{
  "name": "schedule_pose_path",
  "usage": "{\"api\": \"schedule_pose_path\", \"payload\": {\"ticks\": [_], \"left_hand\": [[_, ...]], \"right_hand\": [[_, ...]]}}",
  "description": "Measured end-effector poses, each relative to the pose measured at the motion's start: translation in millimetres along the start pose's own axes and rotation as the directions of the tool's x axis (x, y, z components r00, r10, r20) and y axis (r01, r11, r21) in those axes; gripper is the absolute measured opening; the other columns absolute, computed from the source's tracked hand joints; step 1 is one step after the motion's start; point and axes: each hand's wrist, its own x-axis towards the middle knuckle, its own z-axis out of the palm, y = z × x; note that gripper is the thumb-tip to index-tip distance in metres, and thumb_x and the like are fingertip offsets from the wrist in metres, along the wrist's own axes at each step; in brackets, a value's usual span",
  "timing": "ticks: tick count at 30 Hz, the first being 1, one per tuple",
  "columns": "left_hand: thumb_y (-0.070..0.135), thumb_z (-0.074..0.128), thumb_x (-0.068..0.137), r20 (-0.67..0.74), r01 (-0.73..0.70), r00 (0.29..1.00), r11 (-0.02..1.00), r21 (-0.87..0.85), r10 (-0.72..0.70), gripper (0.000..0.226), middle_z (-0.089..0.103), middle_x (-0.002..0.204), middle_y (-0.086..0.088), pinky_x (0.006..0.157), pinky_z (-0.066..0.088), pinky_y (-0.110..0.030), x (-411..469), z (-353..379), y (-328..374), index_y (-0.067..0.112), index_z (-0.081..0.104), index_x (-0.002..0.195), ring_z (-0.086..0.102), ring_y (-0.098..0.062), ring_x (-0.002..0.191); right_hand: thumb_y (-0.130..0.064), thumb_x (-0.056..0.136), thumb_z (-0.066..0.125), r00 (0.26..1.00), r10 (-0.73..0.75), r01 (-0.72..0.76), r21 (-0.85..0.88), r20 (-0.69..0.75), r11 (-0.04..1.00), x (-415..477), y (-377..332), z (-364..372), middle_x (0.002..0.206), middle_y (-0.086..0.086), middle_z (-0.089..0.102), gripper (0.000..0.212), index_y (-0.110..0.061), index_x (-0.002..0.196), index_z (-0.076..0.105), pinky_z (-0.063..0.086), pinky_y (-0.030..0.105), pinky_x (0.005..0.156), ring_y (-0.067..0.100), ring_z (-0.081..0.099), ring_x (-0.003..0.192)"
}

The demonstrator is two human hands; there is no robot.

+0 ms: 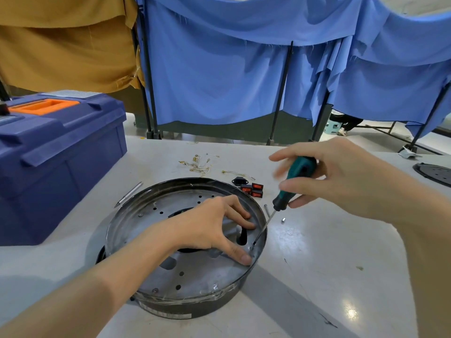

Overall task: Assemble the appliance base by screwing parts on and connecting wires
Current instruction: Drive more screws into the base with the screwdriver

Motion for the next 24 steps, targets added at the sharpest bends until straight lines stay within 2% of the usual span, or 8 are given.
{"api": "schedule_pose_path", "payload": {"ticks": [2, 4, 7, 9, 11, 17, 21, 24], "left_hand": [[0.055, 0.087, 0.057, 0.002, -0.001, 1.000, 1.000, 0.009, 0.001, 0.059, 0.047, 0.116, 0.036, 0.105, 0.036, -0.026, 0, 0, 0, 0.039, 0.071, 0.112, 0.043, 0.014, 0.114], [0.055, 0.086, 0.057, 0.006, -0.001, 1.000, 1.000, 0.018, 0.001, 0.059, 0.047, 0.117, 0.035, 0.104, 0.035, -0.026, 0, -1, 0, 0.040, 0.070, 0.112, 0.042, 0.014, 0.115], [0.058, 0.086, 0.054, 0.003, 0.006, 1.000, 1.000, -0.003, -0.006, 0.059, 0.047, 0.116, 0.036, 0.104, 0.036, -0.028, 0, 0, 0, 0.041, 0.071, 0.109, 0.043, 0.014, 0.114], [0.061, 0.085, 0.050, -0.009, 0.012, 1.000, 1.000, -0.023, -0.012, 0.061, 0.048, 0.114, 0.036, 0.104, 0.038, -0.031, -1, 1, 0, 0.041, 0.072, 0.106, 0.044, 0.014, 0.114], [0.061, 0.084, 0.049, -0.011, 0.007, 1.000, 0.999, -0.032, -0.007, 0.060, 0.049, 0.114, 0.036, 0.105, 0.039, -0.032, -1, 1, 0, 0.042, 0.072, 0.105, 0.045, 0.013, 0.114], [0.055, 0.088, 0.055, -0.004, 0.010, 1.000, 1.000, -0.014, -0.010, 0.058, 0.048, 0.115, 0.035, 0.106, 0.037, -0.030, 0, 0, 2, 0.039, 0.072, 0.109, 0.044, 0.014, 0.114], [0.059, 0.086, 0.054, -0.001, 0.014, 1.000, 1.000, 0.017, -0.014, 0.061, 0.046, 0.115, 0.037, 0.106, 0.037, -0.029, -1, 0, 2, 0.040, 0.071, 0.110, 0.042, 0.014, 0.115], [0.065, 0.082, 0.050, 0.006, 0.011, 1.000, 1.000, 0.006, -0.011, 0.066, 0.047, 0.116, 0.036, 0.107, 0.038, -0.034, 0, 0, 2, 0.041, 0.071, 0.110, 0.043, 0.012, 0.116]], "right_hand": [[-0.047, 0.077, 0.069, 0.997, -0.022, 0.017, -0.058, -0.075, 0.998, 3, -6, 7, 0.067, -0.014, 0.069, 0.037, -0.029, 0.110, 0.065, 0.056, 0.017, 0.063, 0.009, 0.069, 0.051], [-0.062, 0.075, 0.057, 0.990, -0.025, 0.010, -0.109, -0.136, 0.994, 7, -12, 15, 0.061, -0.013, 0.065, 0.042, -0.026, 0.095, 0.064, 0.057, 0.028, 0.051, 0.011, 0.064, 0.040], [-0.073, 0.071, 0.042, 0.994, 0.007, -0.032, -0.229, -0.111, 0.973, 6, -10, 12, 0.081, -0.013, 0.066, 0.057, -0.029, 0.097, 0.065, 0.058, 0.030, 0.065, -0.001, 0.066, 0.062], [-0.059, 0.082, 0.050, 1.000, -0.004, 0.004, -0.240, 0.003, 0.971, 3, -7, 5, 0.112, -0.022, 0.059, 0.040, -0.038, 0.115, 0.059, 0.053, 0.024, 0.084, -0.010, 0.059, 0.093], [-0.035, 0.090, 0.059, 0.997, -0.042, 0.051, -0.127, 0.071, 0.991, 0, -8, 1, 0.110, -0.021, 0.066, 0.032, -0.034, 0.122, 0.058, 0.054, 0.024, 0.089, -0.006, 0.062, 0.102], [-0.052, 0.079, 0.065, 0.981, -0.073, 0.055, -0.108, -0.178, 0.993, 6, -13, 18, 0.052, -0.009, 0.063, 0.031, -0.024, 0.092, 0.068, 0.056, 0.021, 0.051, 0.006, 0.064, 0.042], [-0.062, 0.071, 0.064, 0.997, -0.011, 0.002, -0.109, -0.080, 0.994, 7, -9, 12, 0.072, -0.010, 0.069, 0.037, -0.030, 0.091, 0.063, 0.060, 0.028, 0.061, 0.007, 0.069, 0.055], [-0.029, 0.083, 0.074, 0.999, -0.052, 0.052, 0.012, 0.000, 0.999, 5, -4, 11, 0.091, -0.004, 0.067, 0.021, -0.027, 0.094, 0.056, 0.062, 0.035, 0.066, 0.014, 0.073, 0.067]]}}
